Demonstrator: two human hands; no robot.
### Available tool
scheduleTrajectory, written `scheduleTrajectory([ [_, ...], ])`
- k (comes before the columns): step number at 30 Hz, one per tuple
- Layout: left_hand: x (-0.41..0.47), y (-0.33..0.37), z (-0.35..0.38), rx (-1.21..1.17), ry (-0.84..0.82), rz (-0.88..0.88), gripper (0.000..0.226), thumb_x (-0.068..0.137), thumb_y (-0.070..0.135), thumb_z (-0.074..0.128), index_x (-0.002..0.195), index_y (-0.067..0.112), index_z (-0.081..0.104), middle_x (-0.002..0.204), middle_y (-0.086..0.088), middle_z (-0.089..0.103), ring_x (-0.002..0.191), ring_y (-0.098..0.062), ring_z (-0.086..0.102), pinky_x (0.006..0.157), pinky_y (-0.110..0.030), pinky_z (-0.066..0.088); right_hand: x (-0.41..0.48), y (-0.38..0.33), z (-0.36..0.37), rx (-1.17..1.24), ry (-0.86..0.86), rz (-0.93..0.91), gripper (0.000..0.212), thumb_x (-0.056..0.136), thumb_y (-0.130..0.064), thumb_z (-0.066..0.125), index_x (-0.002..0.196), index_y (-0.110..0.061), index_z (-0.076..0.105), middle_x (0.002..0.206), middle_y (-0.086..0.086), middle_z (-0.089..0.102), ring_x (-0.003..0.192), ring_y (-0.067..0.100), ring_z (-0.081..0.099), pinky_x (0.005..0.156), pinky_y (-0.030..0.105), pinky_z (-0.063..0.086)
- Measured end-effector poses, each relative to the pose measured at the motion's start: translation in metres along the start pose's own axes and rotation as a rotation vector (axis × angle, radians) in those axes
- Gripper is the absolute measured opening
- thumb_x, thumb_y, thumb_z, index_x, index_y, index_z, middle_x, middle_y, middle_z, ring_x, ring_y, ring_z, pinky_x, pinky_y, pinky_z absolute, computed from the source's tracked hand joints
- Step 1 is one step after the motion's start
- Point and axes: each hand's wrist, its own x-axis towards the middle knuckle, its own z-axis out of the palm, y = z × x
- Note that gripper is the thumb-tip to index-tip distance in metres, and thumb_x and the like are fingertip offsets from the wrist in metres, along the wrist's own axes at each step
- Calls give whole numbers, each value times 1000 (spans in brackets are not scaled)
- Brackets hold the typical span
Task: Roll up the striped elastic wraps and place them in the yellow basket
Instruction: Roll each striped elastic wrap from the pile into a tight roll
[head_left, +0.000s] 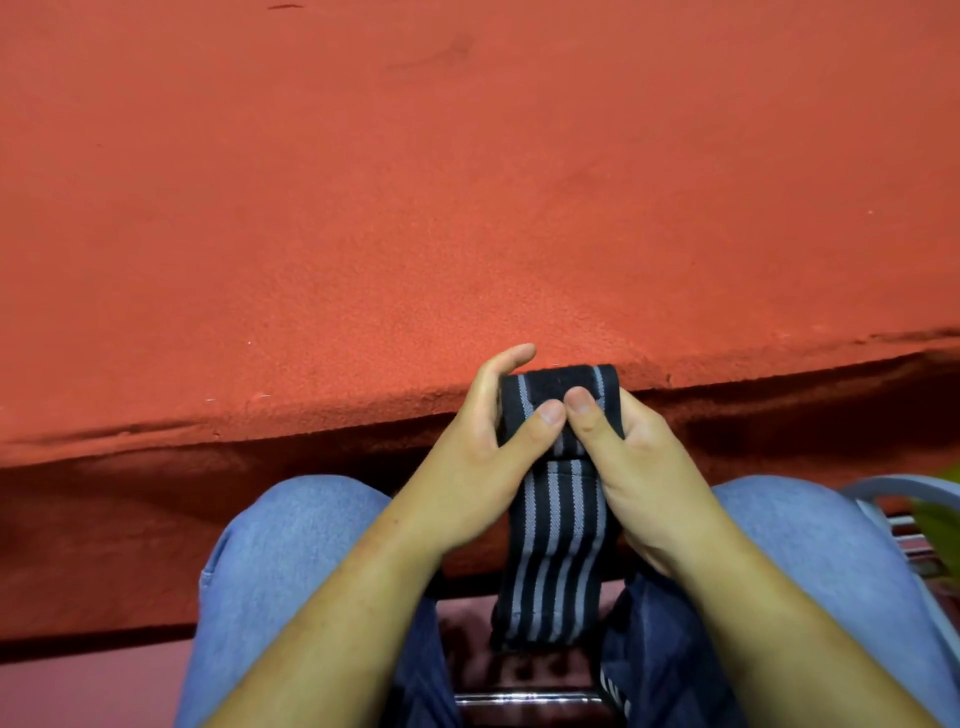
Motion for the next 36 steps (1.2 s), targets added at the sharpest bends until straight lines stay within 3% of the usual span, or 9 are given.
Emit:
scheduleTrajectory([
  [2,2,0,-1,35,67,12,37,99,51,61,132,35,58,118,13,72,113,-3,67,100,-29,50,0,0,0,-40,18,-18,30,98,-45,58,114,-24,72,108,-2,80,104,15,76,98,42,57],
  [5,2,3,-3,99,107,22,22,99,46,62,115,31,66,106,13,74,101,-2,69,89,-23,50,0,2,0,-10,24,12,31,95,-51,59,110,-29,75,109,-2,80,106,16,75,103,50,55],
  [11,-1,8,-3,95,93,56,17,101,33,64,116,24,66,102,8,73,92,-1,69,79,-11,48,2,3,1,200,-61,174,63,88,-63,58,124,-13,73,117,12,78,115,26,73,111,50,49],
  [16,0,6,-4,100,69,93,19,100,28,68,118,24,65,106,3,72,99,-16,68,87,-28,55,2,2,-1,222,-19,173,66,84,-63,59,121,-11,75,115,15,78,113,30,74,110,53,50],
  [19,0,4,-4,131,77,114,22,99,30,71,120,27,65,110,6,71,105,-15,67,93,-39,54,2,2,-3,249,-45,209,70,87,-65,58,124,-7,72,115,18,77,112,33,74,110,53,50],
  [27,0,3,-3,113,118,118,22,98,30,72,119,30,65,111,8,70,103,-14,69,88,-41,57,3,-1,-2,305,-116,280,72,88,-65,56,127,-6,71,119,18,76,115,31,73,111,48,49],
  [29,0,4,-3,114,130,132,22,97,28,72,118,30,65,112,10,70,104,-13,68,87,-37,56,3,-2,-2,329,-126,301,74,84,-66,58,125,-6,72,119,18,76,115,31,73,112,48,48],
  [33,0,6,-2,194,165,198,24,95,26,74,118,29,66,112,14,68,110,-9,65,87,-15,48,2,-2,-4,350,-147,330,72,85,-67,57,123,-9,74,121,18,75,117,31,72,112,47,47],
  [36,0,7,-2,201,174,217,25,95,23,74,118,28,66,111,13,68,110,-8,64,88,-11,45,2,-2,-4,374,-158,345,66,86,-67,57,118,-13,78,122,18,75,117,31,72,111,46,47],
])
